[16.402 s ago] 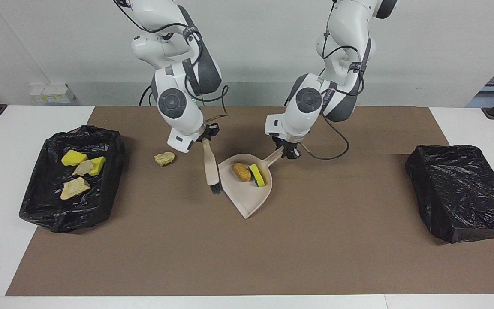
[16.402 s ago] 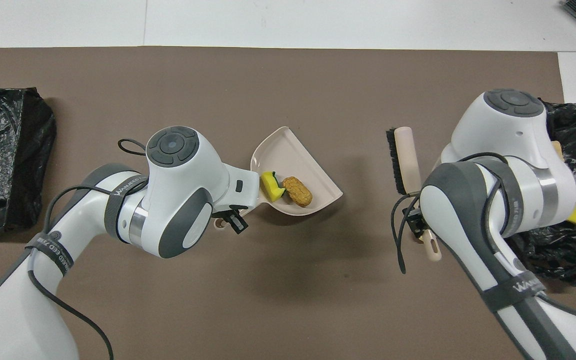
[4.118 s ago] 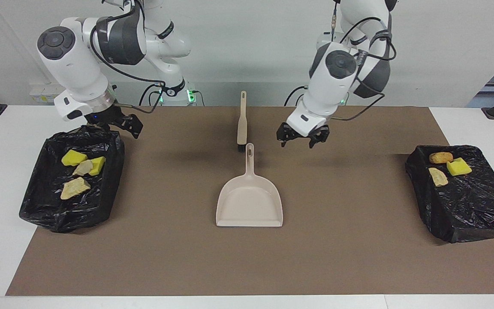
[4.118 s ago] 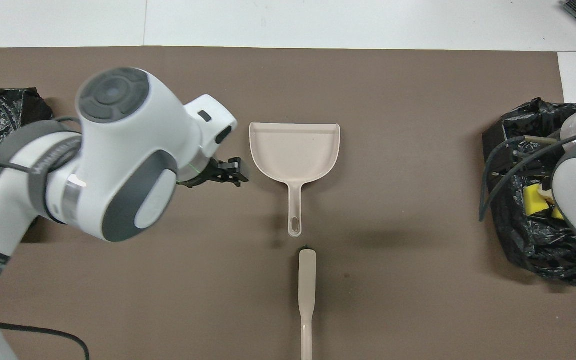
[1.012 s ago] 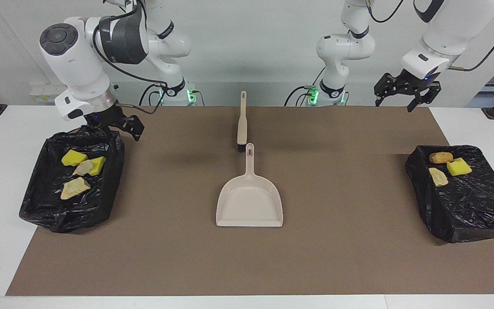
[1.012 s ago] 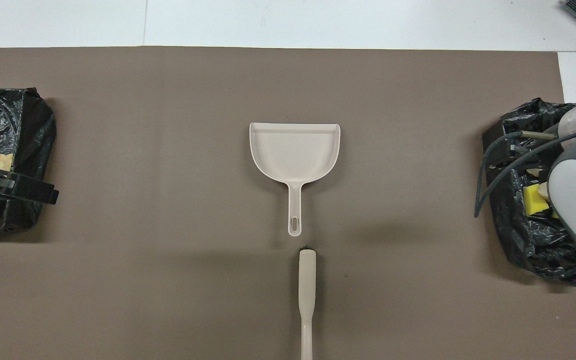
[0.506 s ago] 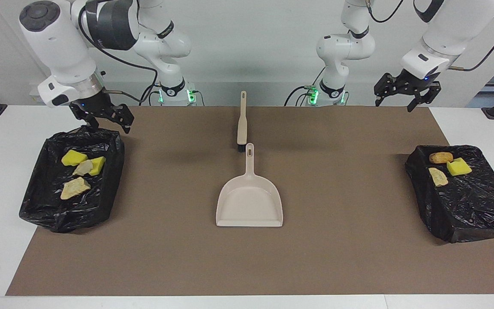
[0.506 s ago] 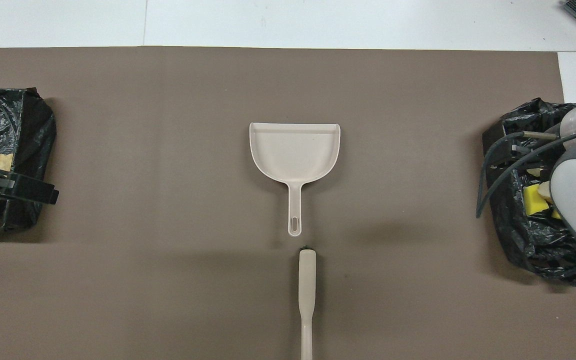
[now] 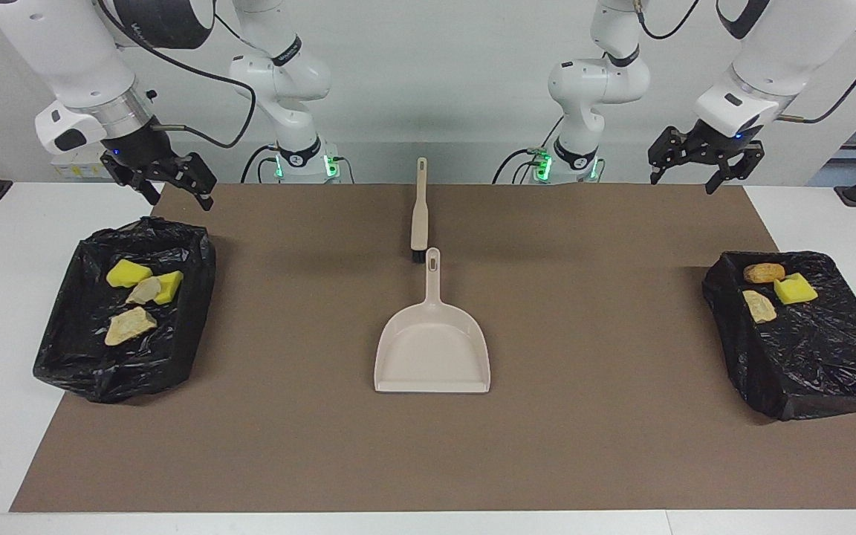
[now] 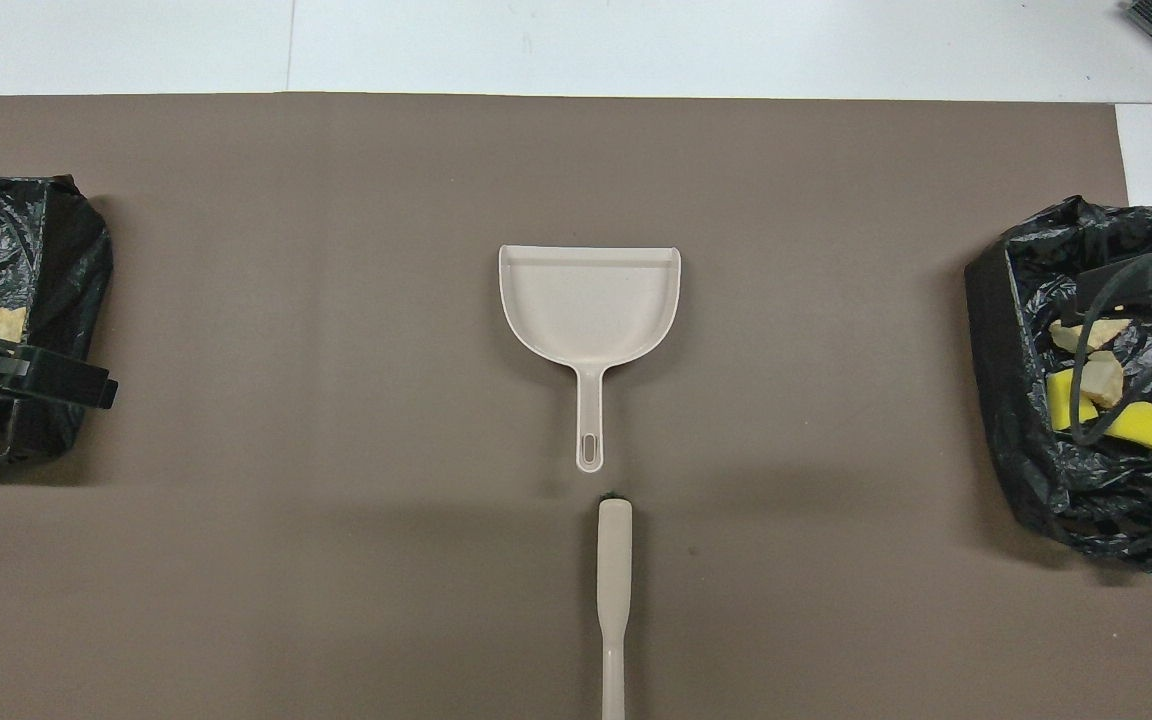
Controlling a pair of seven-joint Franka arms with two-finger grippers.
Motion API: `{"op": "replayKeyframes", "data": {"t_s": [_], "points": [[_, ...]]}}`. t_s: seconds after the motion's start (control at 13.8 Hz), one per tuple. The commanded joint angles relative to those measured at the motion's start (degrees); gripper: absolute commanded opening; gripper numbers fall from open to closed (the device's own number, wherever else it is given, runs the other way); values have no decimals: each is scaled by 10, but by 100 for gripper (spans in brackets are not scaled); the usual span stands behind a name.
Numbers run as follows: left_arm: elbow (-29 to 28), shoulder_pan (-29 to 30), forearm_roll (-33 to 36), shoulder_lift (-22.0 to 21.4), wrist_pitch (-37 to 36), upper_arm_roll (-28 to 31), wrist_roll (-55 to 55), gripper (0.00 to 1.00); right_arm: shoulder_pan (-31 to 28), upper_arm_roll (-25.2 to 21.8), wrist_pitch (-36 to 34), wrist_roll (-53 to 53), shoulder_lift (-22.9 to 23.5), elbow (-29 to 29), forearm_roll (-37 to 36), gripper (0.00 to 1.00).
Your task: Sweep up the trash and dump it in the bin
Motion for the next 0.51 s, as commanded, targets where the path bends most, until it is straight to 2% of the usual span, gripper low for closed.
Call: {"op": "replayKeyframes", "data": {"t_s": [0.0, 0.43], "points": [[-4, 0, 9, -7, 3, 1, 4, 100, -1, 4, 32, -20, 2, -1, -21, 100], [-4, 0, 9, -7, 3, 1, 4, 100, 3, 8, 29, -21, 2, -1, -21, 100]]}}
